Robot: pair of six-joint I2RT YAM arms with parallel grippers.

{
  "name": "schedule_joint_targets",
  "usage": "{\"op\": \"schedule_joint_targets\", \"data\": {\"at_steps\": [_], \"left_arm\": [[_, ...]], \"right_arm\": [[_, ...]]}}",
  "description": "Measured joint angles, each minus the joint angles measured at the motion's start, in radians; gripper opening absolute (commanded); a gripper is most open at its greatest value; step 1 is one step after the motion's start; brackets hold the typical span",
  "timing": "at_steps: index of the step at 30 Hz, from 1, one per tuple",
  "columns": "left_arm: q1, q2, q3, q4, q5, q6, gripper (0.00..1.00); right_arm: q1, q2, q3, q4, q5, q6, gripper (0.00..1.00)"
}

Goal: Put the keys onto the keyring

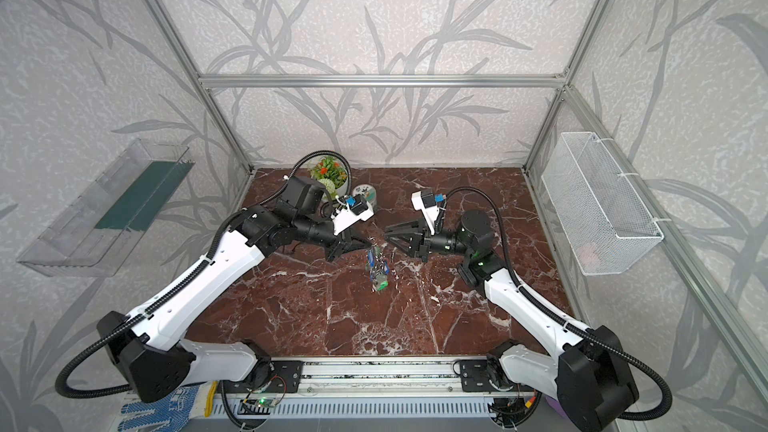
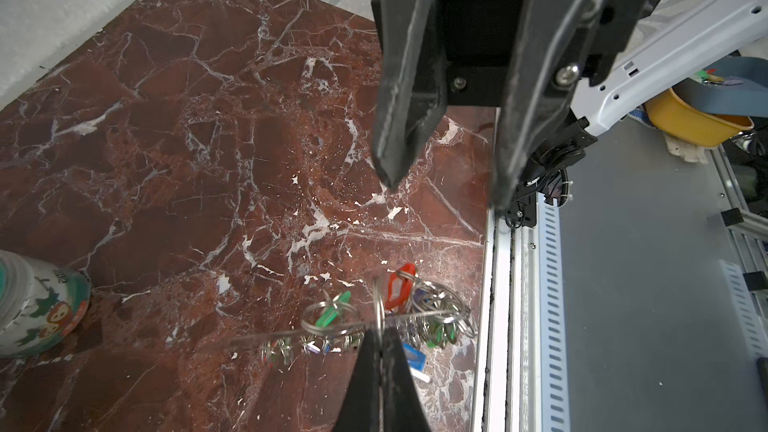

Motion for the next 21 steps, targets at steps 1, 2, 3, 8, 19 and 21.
{"op": "schedule_joint_targets", "data": {"at_steps": [1,2,3,8,19,21], "left_arm": [[0.000,0.010,0.025,-0.024,-0.001,0.013,0.00],[0.000,0.021,0.050,-0.048,0.000,0.024,0.00],[0.000,0.030,0.073,-0.068,0.000,0.035,0.00],[-0.008,0.085,0.169,-0.150,0.004,0.076,0.00],[-0.017,0.146,0.255,-0.270,0.016,0.136,0.00],[-0.018,0.146,0.261,-0.280,0.021,0.142,0.00]], "right_arm": [[0.005,0.000,0.000,-0.010,0.000,-0.006,0.34],[0.009,0.001,0.000,-0.016,0.000,-0.014,0.34],[0.013,0.002,0.000,-0.022,0.001,-0.019,0.34],[0.034,0.019,0.001,-0.032,0.006,-0.039,0.34],[0.042,0.037,0.008,-0.056,0.018,-0.072,0.32],[0.043,0.042,0.008,-0.059,0.018,-0.076,0.30]]}}
